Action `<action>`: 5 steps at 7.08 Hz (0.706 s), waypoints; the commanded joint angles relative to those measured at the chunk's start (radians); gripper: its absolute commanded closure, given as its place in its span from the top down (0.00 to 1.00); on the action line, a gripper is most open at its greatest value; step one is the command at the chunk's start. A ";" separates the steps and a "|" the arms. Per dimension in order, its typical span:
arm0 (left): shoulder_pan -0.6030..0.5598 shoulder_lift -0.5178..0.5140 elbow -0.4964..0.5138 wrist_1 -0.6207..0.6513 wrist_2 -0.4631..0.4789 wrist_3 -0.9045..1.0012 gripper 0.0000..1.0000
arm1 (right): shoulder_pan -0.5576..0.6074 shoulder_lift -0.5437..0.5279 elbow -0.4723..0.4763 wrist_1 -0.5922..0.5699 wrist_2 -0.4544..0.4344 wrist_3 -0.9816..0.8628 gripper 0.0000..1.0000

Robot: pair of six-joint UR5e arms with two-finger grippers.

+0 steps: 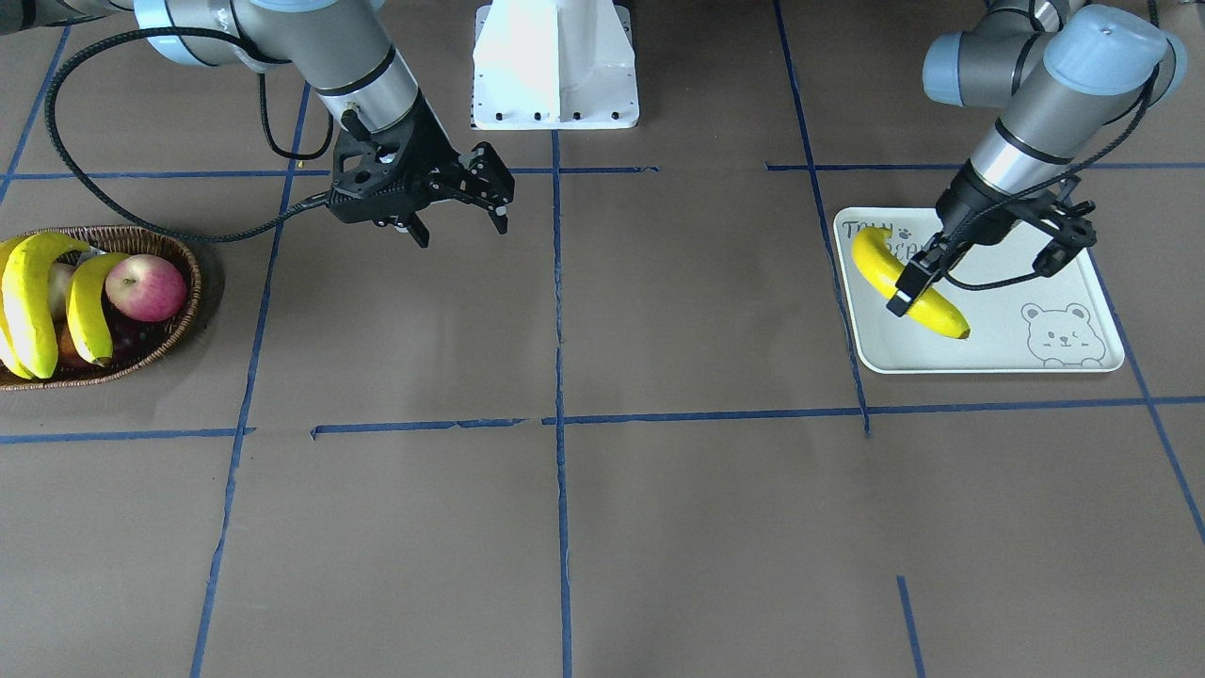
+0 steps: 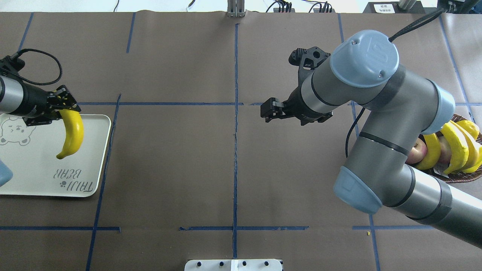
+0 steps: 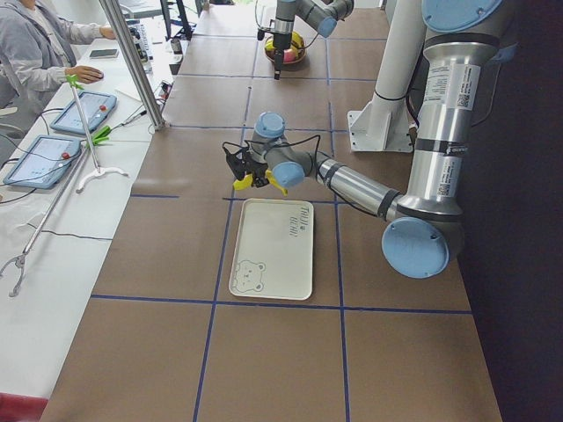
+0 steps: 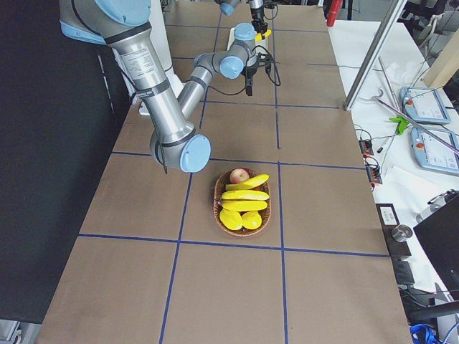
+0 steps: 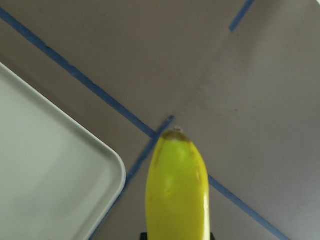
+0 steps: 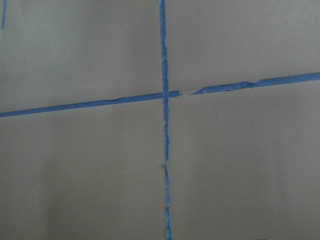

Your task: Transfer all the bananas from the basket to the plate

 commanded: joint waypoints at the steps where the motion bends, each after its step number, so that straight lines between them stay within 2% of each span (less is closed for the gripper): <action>1: -0.081 0.099 0.079 -0.005 -0.019 0.238 0.00 | 0.050 -0.006 0.043 -0.158 0.009 -0.142 1.00; 2: -0.141 0.101 0.161 -0.012 -0.077 0.316 0.00 | 0.053 -0.020 0.044 -0.157 0.009 -0.154 1.00; 3: -0.163 0.098 0.220 -0.014 -0.089 0.394 0.00 | 0.054 -0.023 0.049 -0.157 0.009 -0.154 1.00; 5: -0.166 0.088 0.263 -0.014 -0.088 0.418 0.02 | 0.054 -0.029 0.058 -0.159 0.009 -0.154 1.00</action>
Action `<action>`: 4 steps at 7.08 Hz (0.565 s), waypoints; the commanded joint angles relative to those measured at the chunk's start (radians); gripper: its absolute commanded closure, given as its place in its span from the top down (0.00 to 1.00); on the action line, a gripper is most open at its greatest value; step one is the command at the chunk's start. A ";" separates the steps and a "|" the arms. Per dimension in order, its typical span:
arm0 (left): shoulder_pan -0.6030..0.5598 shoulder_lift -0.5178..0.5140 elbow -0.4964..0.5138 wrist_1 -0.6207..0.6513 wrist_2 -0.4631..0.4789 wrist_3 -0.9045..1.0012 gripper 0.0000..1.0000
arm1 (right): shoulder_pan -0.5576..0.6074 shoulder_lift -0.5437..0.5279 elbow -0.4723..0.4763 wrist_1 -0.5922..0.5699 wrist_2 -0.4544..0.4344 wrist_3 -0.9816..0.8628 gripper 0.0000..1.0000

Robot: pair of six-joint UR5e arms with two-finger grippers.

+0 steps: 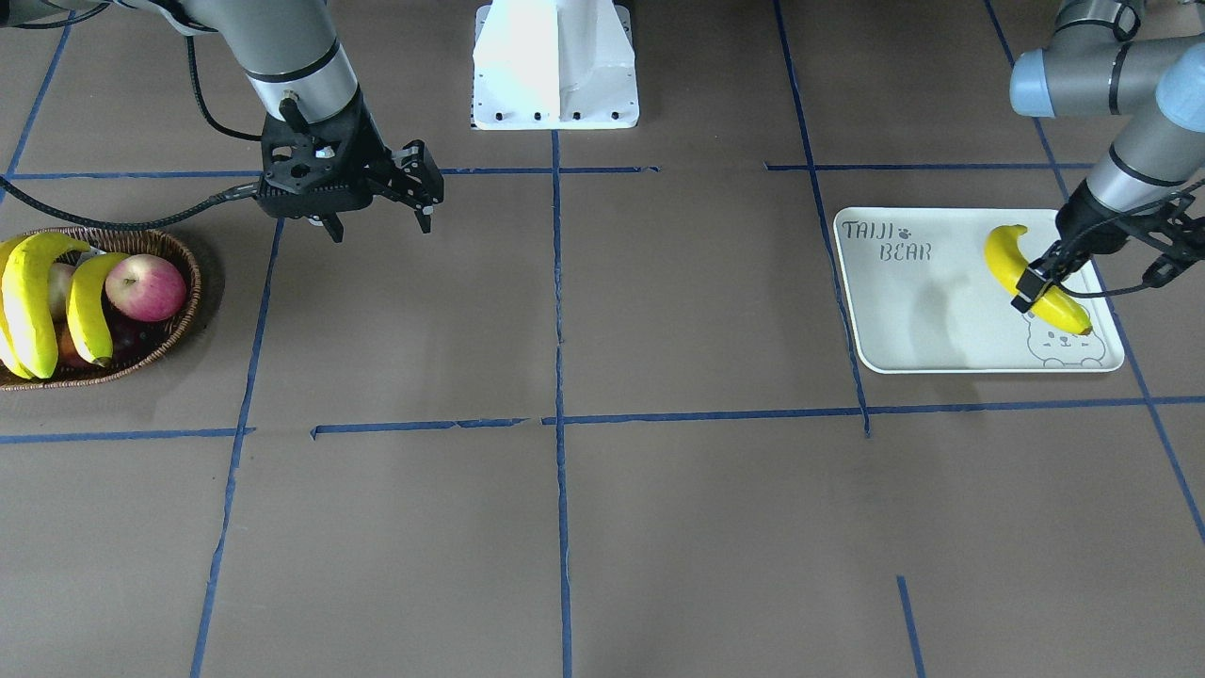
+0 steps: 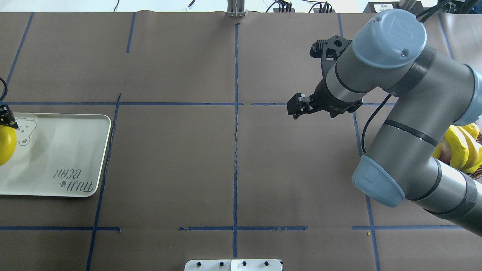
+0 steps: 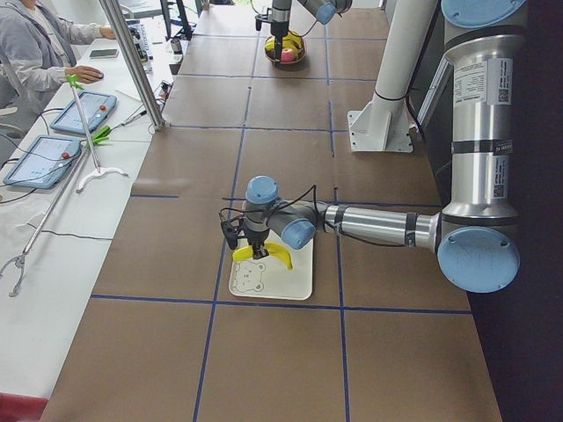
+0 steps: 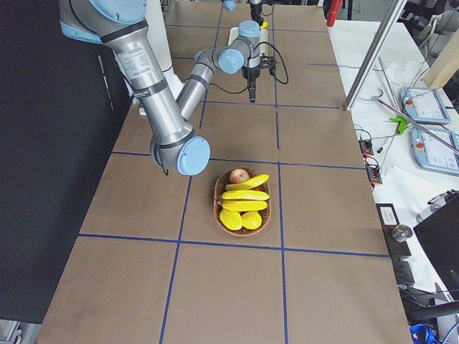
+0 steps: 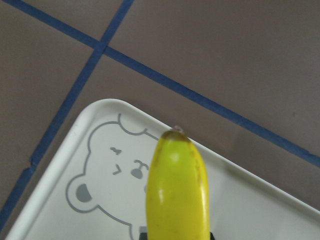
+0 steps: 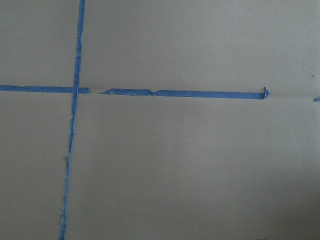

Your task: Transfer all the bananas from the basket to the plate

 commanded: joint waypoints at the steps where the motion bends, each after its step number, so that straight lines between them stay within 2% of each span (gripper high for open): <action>1: -0.004 -0.017 0.077 -0.029 -0.004 0.022 0.05 | 0.001 -0.004 0.004 -0.001 0.000 -0.002 1.00; 2: -0.002 -0.030 0.134 -0.091 -0.004 0.021 0.13 | 0.001 -0.004 0.004 -0.001 0.000 -0.002 1.00; 3: -0.002 -0.046 0.171 -0.123 -0.004 0.024 0.36 | 0.001 -0.004 0.004 0.000 0.000 -0.002 1.00; 4: -0.002 -0.050 0.167 -0.129 -0.005 0.042 0.64 | -0.001 -0.004 0.004 0.000 0.000 -0.002 1.00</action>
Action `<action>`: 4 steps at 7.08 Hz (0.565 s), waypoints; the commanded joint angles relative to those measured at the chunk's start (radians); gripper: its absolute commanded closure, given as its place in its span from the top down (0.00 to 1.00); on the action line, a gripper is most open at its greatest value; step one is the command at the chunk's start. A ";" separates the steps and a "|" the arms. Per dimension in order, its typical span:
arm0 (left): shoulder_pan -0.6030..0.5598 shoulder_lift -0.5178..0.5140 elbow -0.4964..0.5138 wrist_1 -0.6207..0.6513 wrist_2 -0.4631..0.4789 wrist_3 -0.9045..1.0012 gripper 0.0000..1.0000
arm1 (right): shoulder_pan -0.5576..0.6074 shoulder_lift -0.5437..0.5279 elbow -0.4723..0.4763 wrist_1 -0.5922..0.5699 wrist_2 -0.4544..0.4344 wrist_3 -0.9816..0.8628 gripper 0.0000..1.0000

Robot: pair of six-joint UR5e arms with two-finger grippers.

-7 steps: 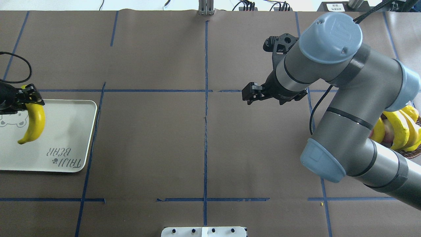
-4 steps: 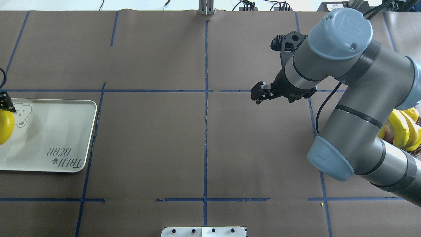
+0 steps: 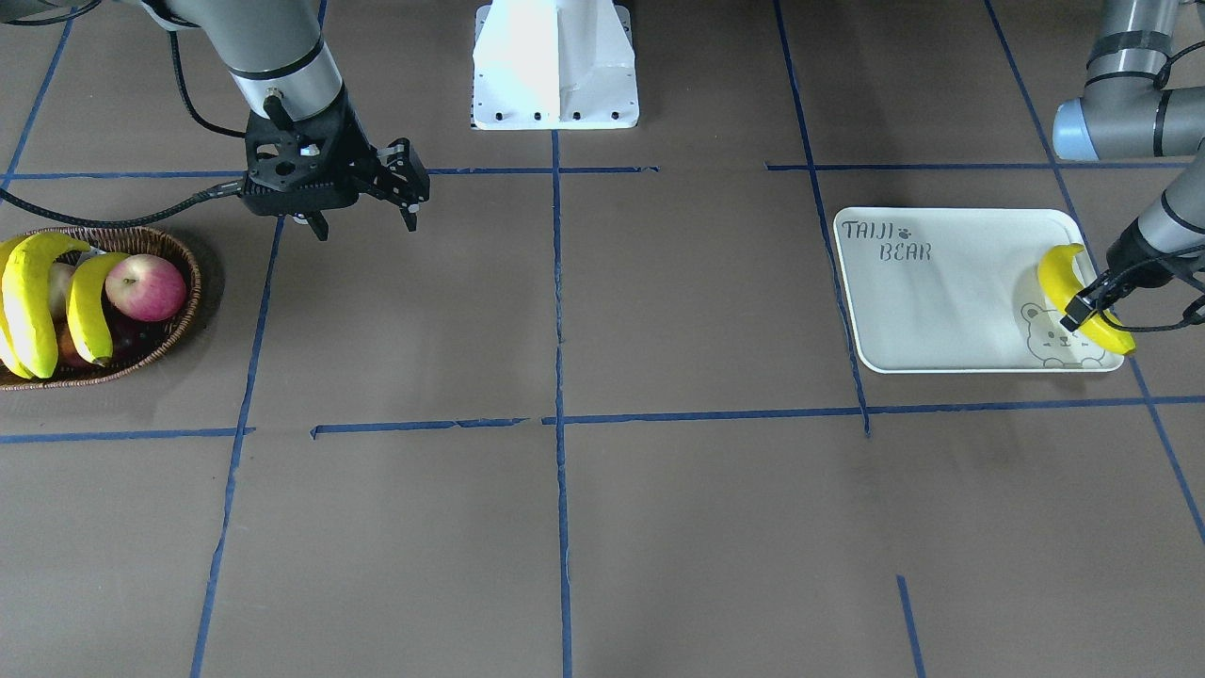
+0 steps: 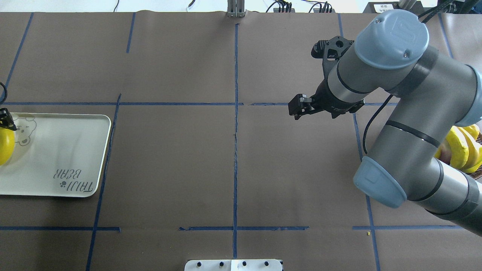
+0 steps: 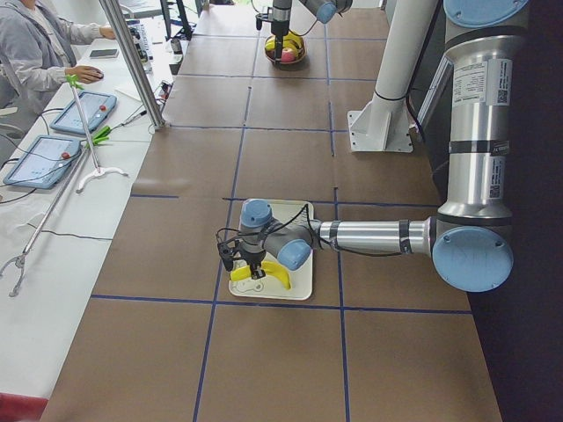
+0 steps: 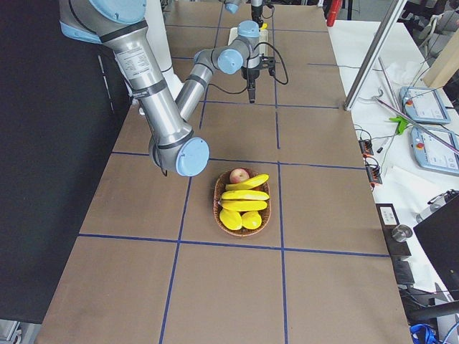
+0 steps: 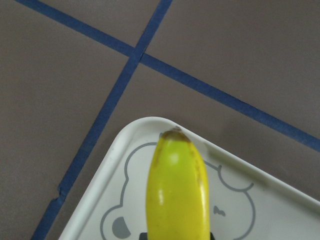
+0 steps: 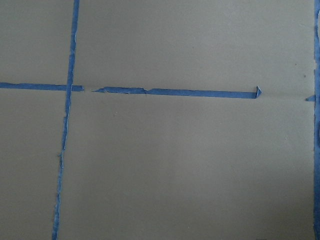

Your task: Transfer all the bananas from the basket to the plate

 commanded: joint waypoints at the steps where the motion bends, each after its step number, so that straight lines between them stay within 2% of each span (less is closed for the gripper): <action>1: -0.003 -0.007 0.015 -0.024 -0.003 0.066 1.00 | -0.001 0.001 0.000 -0.001 0.000 0.000 1.00; 2: -0.012 -0.005 0.013 -0.016 -0.004 0.144 1.00 | 0.000 0.000 0.000 -0.001 0.000 0.000 1.00; 3: -0.076 -0.007 0.010 -0.006 -0.085 0.210 1.00 | 0.002 -0.015 0.011 0.001 0.000 0.000 1.00; 4: -0.151 -0.010 -0.005 -0.010 -0.236 0.216 1.00 | 0.008 -0.069 0.053 0.004 0.002 -0.021 1.00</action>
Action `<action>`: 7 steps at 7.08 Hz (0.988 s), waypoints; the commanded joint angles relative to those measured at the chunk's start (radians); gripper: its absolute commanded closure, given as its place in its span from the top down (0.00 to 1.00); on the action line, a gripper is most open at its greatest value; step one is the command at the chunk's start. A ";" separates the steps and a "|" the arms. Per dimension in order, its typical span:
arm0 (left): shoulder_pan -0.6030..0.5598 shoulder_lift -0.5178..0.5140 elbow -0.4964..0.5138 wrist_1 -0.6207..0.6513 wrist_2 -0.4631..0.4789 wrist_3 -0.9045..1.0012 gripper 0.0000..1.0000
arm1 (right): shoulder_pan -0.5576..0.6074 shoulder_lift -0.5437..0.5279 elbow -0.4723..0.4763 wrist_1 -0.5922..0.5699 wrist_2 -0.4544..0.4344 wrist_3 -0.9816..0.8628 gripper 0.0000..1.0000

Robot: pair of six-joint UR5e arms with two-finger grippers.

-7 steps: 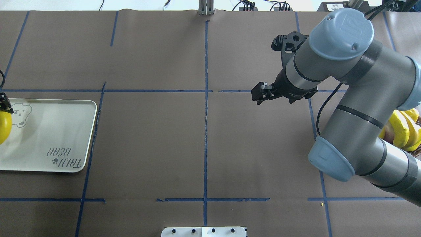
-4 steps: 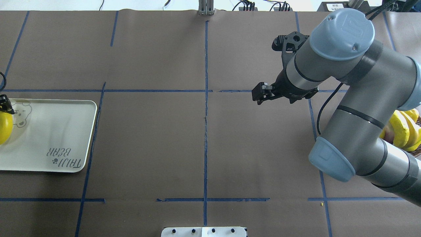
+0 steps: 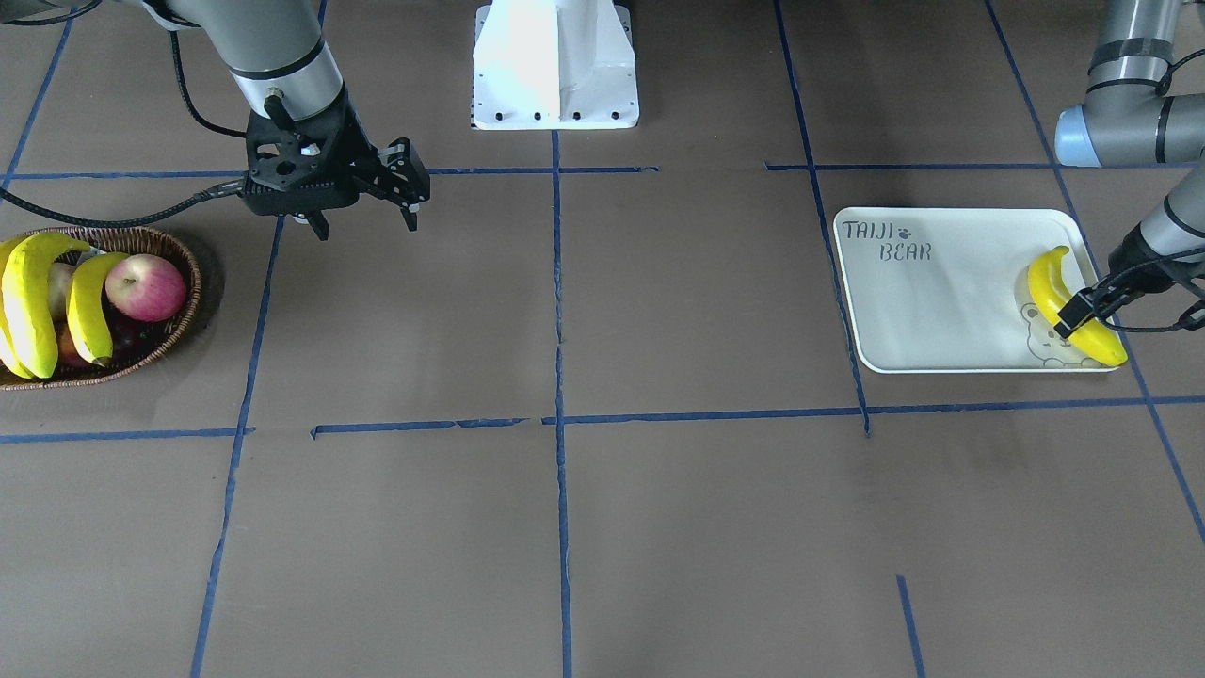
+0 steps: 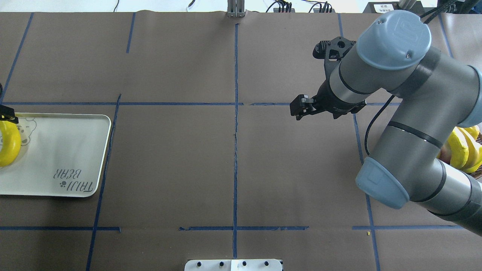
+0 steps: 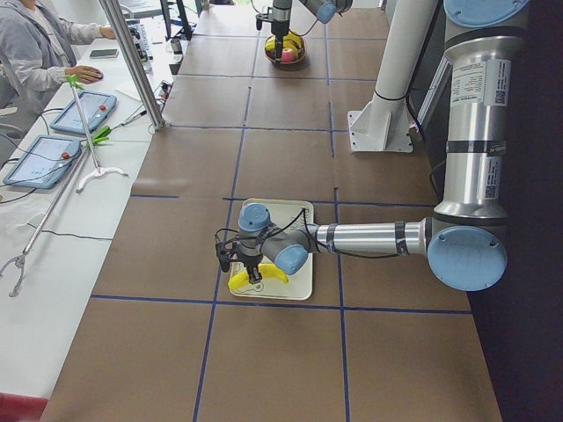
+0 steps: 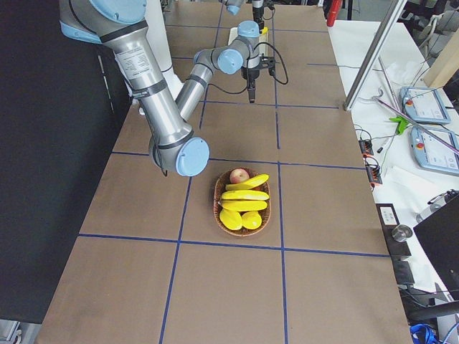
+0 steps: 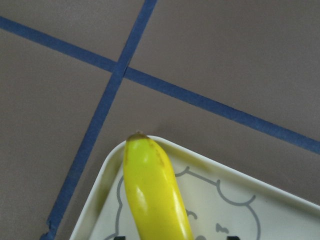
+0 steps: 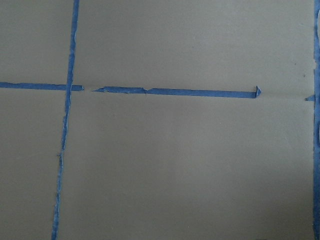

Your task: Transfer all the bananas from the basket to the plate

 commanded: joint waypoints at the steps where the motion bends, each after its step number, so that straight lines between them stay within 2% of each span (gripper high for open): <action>1: -0.097 -0.001 -0.110 0.001 -0.191 0.033 1.00 | 0.016 -0.098 0.066 0.000 0.001 -0.085 1.00; 2: -0.097 -0.003 -0.187 -0.010 -0.184 0.027 1.00 | 0.044 -0.153 0.085 0.003 0.006 -0.148 1.00; 3: -0.088 0.001 -0.246 -0.010 -0.184 0.024 1.00 | 0.086 -0.233 0.108 0.012 0.048 -0.238 1.00; 7: -0.071 -0.001 -0.259 -0.013 -0.187 0.025 1.00 | 0.231 -0.438 0.126 0.064 0.098 -0.548 1.00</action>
